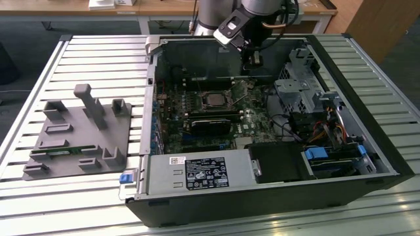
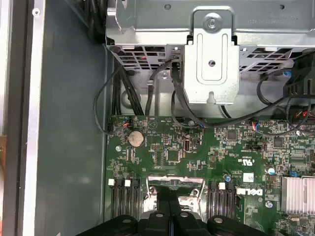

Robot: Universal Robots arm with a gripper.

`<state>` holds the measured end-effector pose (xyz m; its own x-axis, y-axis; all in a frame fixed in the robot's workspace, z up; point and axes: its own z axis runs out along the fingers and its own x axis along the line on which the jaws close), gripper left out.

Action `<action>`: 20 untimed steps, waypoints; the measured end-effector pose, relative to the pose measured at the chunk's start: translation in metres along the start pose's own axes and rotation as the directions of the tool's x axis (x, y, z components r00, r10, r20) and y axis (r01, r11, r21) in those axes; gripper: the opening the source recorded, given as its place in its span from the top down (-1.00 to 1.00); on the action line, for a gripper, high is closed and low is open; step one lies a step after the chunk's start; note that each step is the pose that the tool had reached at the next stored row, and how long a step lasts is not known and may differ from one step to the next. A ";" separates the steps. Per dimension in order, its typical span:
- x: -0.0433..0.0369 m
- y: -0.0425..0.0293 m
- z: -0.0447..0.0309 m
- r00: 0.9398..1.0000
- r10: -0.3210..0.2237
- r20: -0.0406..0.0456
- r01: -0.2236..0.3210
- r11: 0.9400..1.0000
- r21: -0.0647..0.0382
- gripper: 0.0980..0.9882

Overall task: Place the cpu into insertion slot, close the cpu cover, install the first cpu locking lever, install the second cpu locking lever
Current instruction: 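Close the cpu cover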

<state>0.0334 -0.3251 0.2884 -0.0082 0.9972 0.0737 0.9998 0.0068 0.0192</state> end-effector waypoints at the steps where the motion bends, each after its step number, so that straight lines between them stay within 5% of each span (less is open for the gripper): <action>1: 0.0009 0.0002 -0.0108 1.000 0.000 0.000 0.000 1.000 0.000 0.98; 20: 0.0016 0.0004 -0.0194 1.000 0.000 0.000 0.000 1.000 0.000 0.98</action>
<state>0.0334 -0.3249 0.3079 -0.0082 0.9972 0.0737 0.9998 0.0068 0.0192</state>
